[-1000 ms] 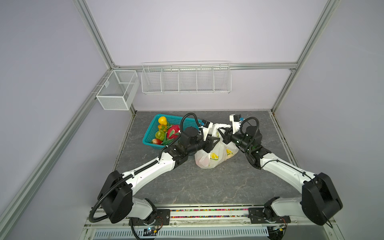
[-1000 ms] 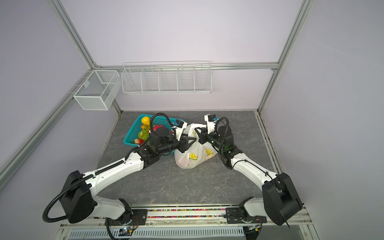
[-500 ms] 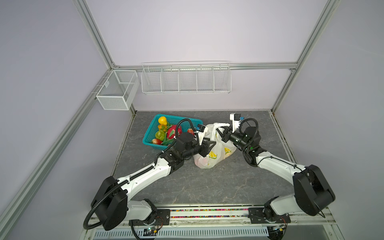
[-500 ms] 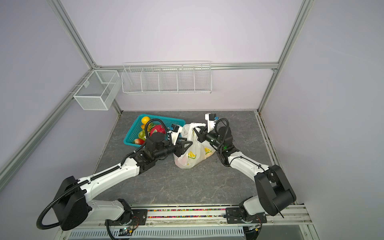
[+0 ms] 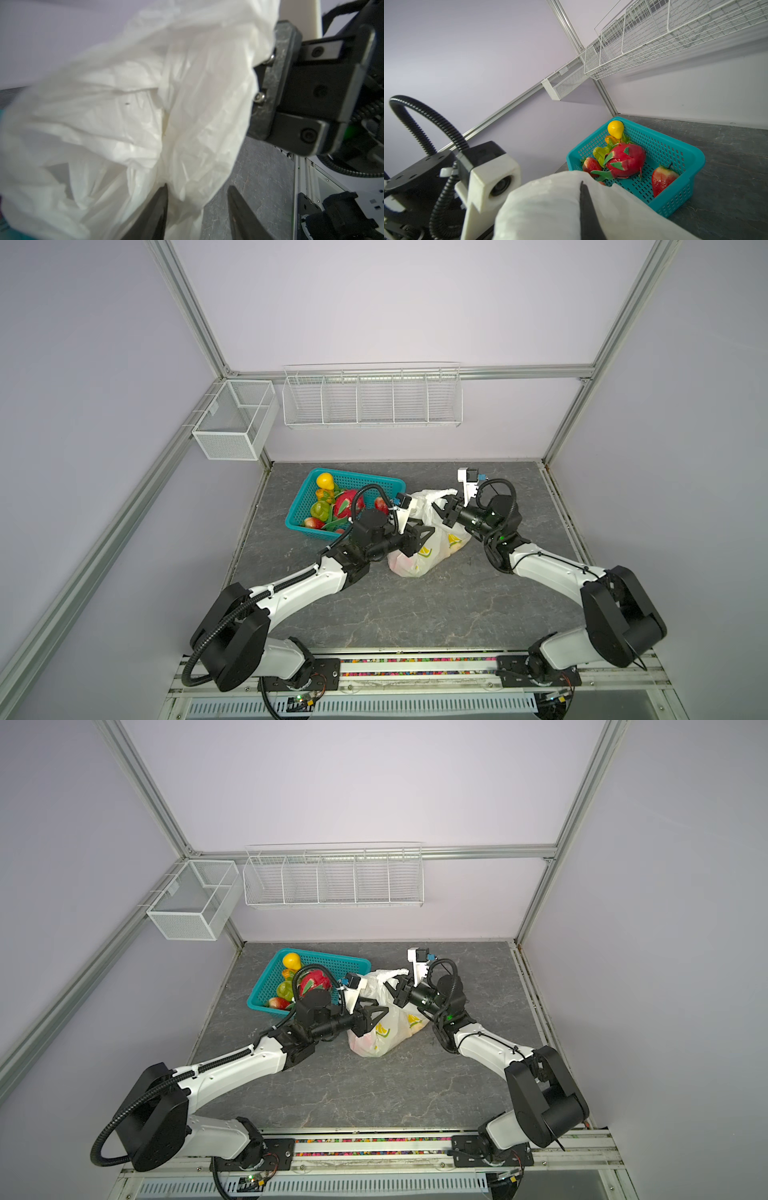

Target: Place the fake fruits into the plastic bag and tie a complex knot

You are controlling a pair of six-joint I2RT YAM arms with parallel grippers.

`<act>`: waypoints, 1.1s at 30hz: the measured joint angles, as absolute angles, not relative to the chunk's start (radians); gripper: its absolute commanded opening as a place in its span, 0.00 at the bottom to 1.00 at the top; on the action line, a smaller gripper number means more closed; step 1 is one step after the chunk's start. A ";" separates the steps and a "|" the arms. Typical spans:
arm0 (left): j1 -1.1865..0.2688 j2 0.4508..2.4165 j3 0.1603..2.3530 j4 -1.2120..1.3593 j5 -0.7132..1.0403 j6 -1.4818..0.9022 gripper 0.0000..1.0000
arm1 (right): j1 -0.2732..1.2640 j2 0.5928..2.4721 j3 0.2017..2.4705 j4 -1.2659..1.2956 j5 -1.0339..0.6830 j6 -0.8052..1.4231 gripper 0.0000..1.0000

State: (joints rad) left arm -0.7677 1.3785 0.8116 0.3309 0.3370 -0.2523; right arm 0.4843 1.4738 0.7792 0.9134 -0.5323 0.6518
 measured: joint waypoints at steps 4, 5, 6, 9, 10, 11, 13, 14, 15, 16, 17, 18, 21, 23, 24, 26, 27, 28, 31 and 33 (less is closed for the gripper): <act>-0.714 1.348 0.804 0.326 0.426 -0.254 0.54 | 0.473 1.474 0.774 0.927 -0.577 0.644 0.07; -0.702 1.339 0.804 0.321 0.443 -0.255 0.55 | 0.471 1.474 0.774 0.929 -0.583 0.642 0.07; -0.690 1.328 0.804 0.314 0.461 -0.255 0.55 | 0.467 1.474 0.774 0.931 -0.591 0.638 0.07; -0.659 1.288 0.804 0.293 0.502 -0.257 0.56 | 0.463 1.474 0.774 0.932 -0.607 0.625 0.07; -0.652 1.272 0.804 0.284 0.508 -0.258 0.56 | 0.461 1.474 0.774 0.932 -0.612 0.621 0.07; -0.646 1.257 0.804 0.274 0.511 -0.257 0.56 | 0.460 1.474 0.774 0.932 -0.618 0.619 0.07; -0.634 1.227 0.804 0.252 0.514 -0.257 0.52 | 0.459 1.474 0.774 0.932 -0.626 0.613 0.07; -0.629 1.216 0.804 0.246 0.516 -0.258 0.49 | 0.459 1.474 0.774 0.932 -0.630 0.612 0.07; -0.622 1.206 0.804 0.241 0.518 -0.260 0.46 | 0.459 1.474 0.774 0.932 -0.632 0.609 0.07; -0.612 1.200 0.804 0.237 0.518 -0.263 0.42 | 0.459 1.474 0.774 0.932 -0.634 0.606 0.07; -0.604 1.198 0.805 0.234 0.517 -0.272 0.39 | 0.459 1.474 0.774 0.932 -0.637 0.605 0.07; -0.596 1.198 0.806 0.230 0.516 -0.278 0.36 | 0.459 1.474 0.774 0.932 -0.639 0.603 0.07; -0.583 1.212 0.820 0.212 0.513 -0.310 0.32 | 0.459 1.474 0.774 0.932 -0.646 0.601 0.07; -0.583 1.232 0.837 0.208 0.515 -0.332 0.31 | 0.459 1.474 0.774 0.932 -0.649 0.601 0.07; -0.583 1.245 0.845 0.208 0.516 -0.344 0.31 | 0.459 1.474 0.774 0.932 -0.649 0.601 0.07; -0.583 1.264 0.853 0.211 0.522 -0.364 0.31 | 0.459 1.474 0.774 0.932 -0.649 0.601 0.07; -0.583 1.274 0.857 0.212 0.525 -0.376 0.31 | 0.460 1.474 0.774 0.932 -0.649 0.600 0.07; -0.583 1.284 0.860 0.213 0.527 -0.387 0.31 | 0.459 1.474 0.774 0.932 -0.649 0.600 0.07; -0.583 1.317 0.869 0.227 0.540 -0.418 0.31 | 0.460 1.474 0.774 0.932 -0.649 0.598 0.07; -0.583 1.341 0.877 0.244 0.556 -0.436 0.33 | 0.460 1.474 0.774 0.932 -0.649 0.598 0.07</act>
State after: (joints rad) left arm -0.5831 1.3407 0.8768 0.2436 0.5556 -0.4358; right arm 0.4599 1.4742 0.7742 0.9318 -0.6495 0.5980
